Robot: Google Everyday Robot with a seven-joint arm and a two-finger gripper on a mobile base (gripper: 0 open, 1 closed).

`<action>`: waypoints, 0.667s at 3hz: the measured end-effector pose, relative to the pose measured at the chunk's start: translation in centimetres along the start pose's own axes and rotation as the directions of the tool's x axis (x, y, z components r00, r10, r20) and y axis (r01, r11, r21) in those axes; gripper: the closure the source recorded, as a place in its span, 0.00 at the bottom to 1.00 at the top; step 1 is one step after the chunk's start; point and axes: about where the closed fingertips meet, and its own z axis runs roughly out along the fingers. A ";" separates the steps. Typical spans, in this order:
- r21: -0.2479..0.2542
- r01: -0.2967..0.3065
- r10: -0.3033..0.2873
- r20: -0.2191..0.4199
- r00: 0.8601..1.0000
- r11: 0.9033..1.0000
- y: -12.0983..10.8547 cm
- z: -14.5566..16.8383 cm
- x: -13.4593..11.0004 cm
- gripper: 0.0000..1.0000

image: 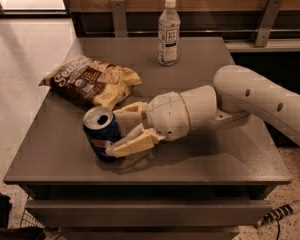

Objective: Knock pepsi can over

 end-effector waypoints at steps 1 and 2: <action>0.056 -0.012 0.017 -0.084 0.996 0.998 -0.6 -1.3 -1.3 1.00; 0.169 -0.016 0.057 -0.240 0.969 0.986 -1.9 -3.4 -2.9 1.00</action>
Offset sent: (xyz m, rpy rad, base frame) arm 0.0455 -0.0592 0.0689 -0.4612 -0.0836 -0.3932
